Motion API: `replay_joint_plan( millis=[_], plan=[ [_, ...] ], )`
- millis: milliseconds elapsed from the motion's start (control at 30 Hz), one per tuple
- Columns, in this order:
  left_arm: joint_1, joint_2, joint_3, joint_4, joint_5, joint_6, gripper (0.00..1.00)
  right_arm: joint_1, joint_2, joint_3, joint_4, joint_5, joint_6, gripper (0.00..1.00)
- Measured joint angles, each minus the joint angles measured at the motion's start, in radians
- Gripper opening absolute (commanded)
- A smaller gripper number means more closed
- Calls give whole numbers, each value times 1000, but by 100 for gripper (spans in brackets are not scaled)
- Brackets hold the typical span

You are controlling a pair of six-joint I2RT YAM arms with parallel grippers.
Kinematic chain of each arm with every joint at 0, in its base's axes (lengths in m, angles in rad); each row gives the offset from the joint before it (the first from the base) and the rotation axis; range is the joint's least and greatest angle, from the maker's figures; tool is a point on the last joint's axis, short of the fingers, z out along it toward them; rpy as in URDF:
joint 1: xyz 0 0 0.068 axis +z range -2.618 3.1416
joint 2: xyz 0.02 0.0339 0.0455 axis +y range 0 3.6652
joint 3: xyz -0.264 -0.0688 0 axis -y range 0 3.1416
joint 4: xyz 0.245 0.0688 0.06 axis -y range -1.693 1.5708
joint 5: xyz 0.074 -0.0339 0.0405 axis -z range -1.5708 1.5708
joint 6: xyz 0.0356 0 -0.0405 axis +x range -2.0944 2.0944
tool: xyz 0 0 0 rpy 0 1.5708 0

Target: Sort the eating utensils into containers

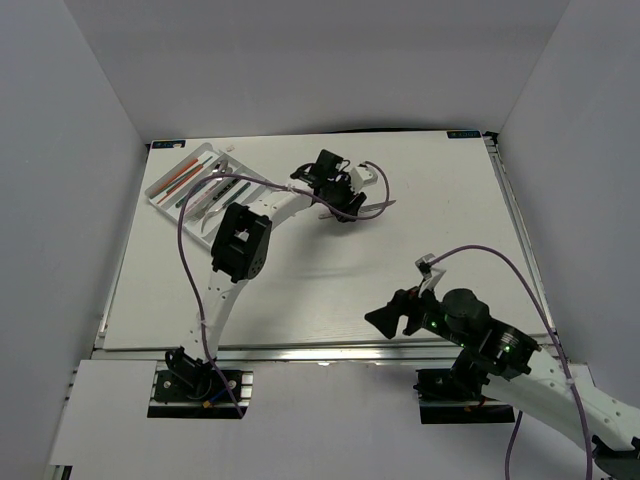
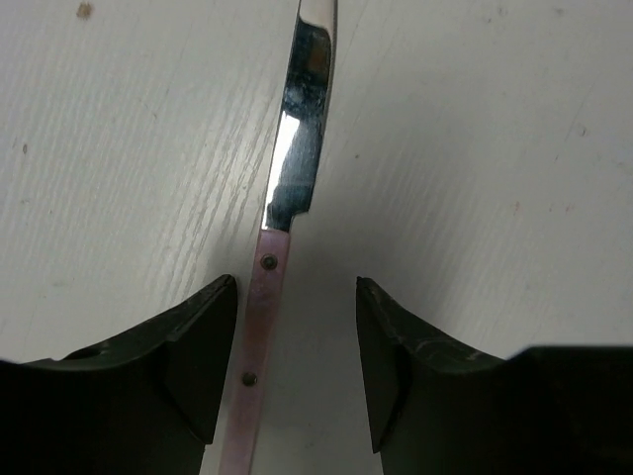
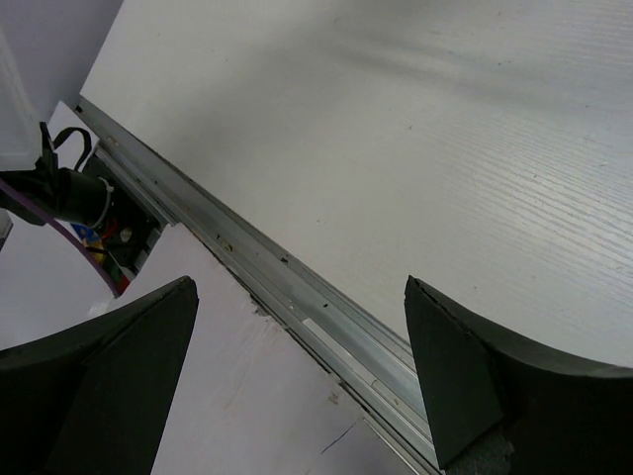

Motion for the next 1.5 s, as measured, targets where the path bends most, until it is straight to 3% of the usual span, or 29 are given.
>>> replay_joint_plan(
  millis=[200,300,467,533,767,933,1267,1500],
  plan=[
    [2,40,121,-183,-48,83,59,0,-64,22,-48,8,18,89],
    [9,48,139,-215,-52,111,53,0,-56,29,-62,6,18,89],
    [21,44,120,-197,-56,127,22,0,-16,45,-63,-6,17,89],
    [22,33,96,-176,-51,122,0,0,-9,49,-63,-13,17,89],
    [18,-37,-50,-46,-68,98,0,0,-10,57,-63,-26,17,89],
    [15,-158,-246,38,-124,56,0,0,-24,81,-64,-26,16,89],
    [40,-303,-430,24,-203,10,0,0,-58,118,-102,-18,6,89],
    [159,-470,-547,13,-208,8,0,0,-94,122,-130,7,-8,89]
  ],
)
